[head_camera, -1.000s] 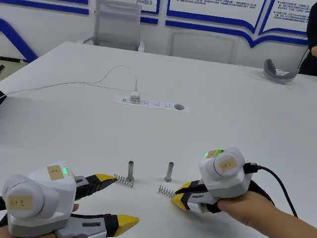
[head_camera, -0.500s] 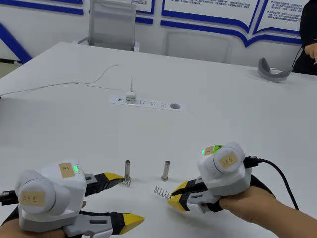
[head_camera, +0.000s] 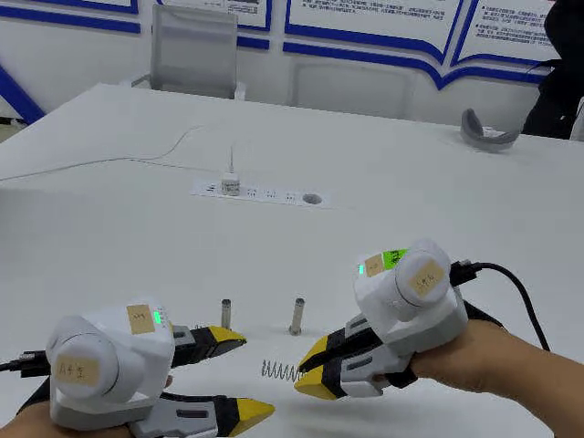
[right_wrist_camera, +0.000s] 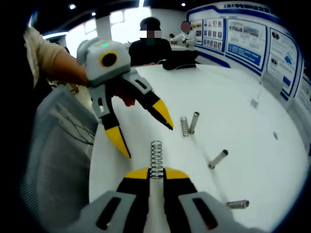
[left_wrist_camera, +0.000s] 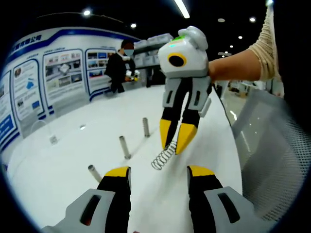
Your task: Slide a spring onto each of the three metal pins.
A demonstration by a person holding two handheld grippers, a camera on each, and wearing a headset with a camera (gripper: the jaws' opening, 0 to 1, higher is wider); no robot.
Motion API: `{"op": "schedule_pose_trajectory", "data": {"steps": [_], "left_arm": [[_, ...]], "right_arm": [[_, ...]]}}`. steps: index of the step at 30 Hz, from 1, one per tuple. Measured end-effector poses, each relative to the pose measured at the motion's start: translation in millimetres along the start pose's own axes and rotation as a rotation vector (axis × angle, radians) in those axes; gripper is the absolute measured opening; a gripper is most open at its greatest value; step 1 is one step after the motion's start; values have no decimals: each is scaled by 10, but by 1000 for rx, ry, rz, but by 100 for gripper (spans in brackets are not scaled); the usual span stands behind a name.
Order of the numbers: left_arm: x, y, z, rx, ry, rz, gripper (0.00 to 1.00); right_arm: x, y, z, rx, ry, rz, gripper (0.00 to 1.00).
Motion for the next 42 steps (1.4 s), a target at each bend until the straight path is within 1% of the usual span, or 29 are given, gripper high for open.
{"op": "schedule_pose_trajectory", "data": {"steps": [3, 7, 10, 19, 23, 27, 34, 37, 42], "left_arm": [[7, -25, 13, 16, -2, -11, 43], [15, -65, 15, 36, -2, -28, 36], [23, -93, 5, 58, -2, -37, 29], [37, -165, -16, 114, 9, -57, 13], [44, -193, -14, 135, 18, -58, 13], [42, -193, -19, 136, 20, -59, 12], [44, -195, -18, 128, 21, -57, 12], [45, -201, -17, 125, 22, -57, 12], [48, -221, -9, 119, 20, -61, 11]], "right_arm": [[5, 47, 32, -19, 8, 22, 11], [15, 91, 50, -39, 19, 39, 11], [15, 130, 52, -49, 29, 56, 11], [0, 182, 48, -64, 48, 83, 11], [-10, 198, 42, -63, 58, 91, 11], [-58, 216, 85, -63, 52, 92, 11], [-137, 234, 232, -77, 17, 82, 11], [-146, 244, 301, -87, 3, 76, 11], [-146, 272, 435, -101, -40, 69, 11]]}}
Point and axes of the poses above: the centre of the closed fingertips' face, and the gripper's own axes: x roughly forward along the fingers, y roughly to its left, z roughly out of its top, the point moved 3 cm from there along -x, roughly backward along the fingers, and after that the axes turned 6 degrees about y, right-handed, at the moved point
